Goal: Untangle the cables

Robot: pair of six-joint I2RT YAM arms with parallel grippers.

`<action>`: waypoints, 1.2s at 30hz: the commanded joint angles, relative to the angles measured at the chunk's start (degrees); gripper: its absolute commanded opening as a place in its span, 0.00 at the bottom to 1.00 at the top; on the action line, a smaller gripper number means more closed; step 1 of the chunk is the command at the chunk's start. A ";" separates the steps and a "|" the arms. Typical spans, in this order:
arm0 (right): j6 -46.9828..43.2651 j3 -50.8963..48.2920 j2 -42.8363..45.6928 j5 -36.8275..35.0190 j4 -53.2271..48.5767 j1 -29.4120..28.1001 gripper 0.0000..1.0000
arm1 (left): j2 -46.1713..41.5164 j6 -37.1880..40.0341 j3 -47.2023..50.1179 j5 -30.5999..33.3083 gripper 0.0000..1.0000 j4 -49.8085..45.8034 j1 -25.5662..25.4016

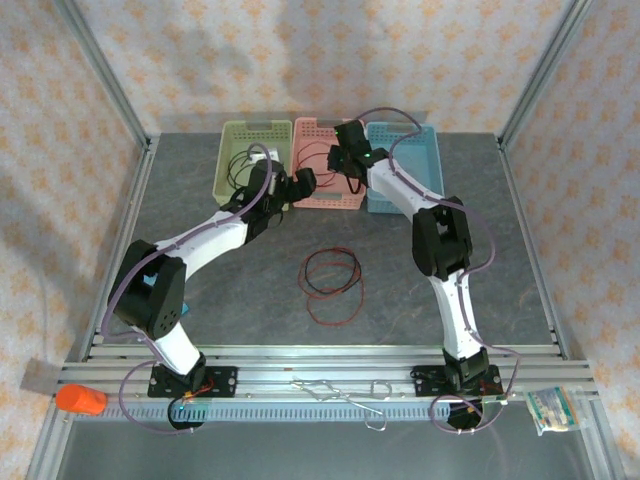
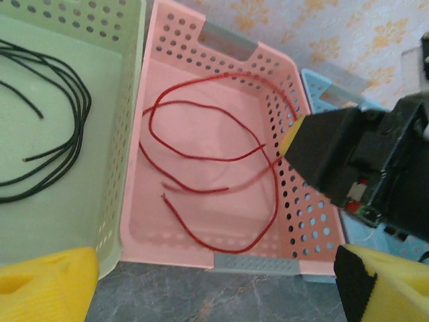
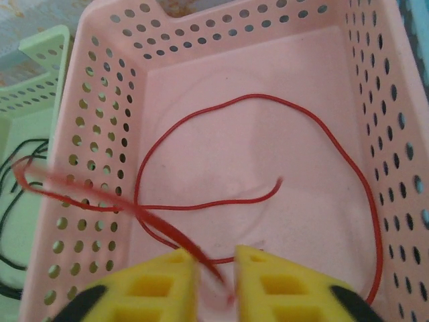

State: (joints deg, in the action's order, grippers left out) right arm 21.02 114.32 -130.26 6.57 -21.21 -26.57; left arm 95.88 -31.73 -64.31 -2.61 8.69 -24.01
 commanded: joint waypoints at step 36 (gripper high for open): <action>-1.28 -50.41 42.73 -3.58 7.30 -5.61 0.37 | -15.40 -5.19 17.08 4.65 0.82 -8.87 -14.75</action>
State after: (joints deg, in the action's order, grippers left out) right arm 18.92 67.26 -90.50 4.86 -13.69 -31.16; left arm 82.00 -34.33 -49.10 0.47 2.94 -37.98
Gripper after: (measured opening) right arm 0.375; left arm 0.828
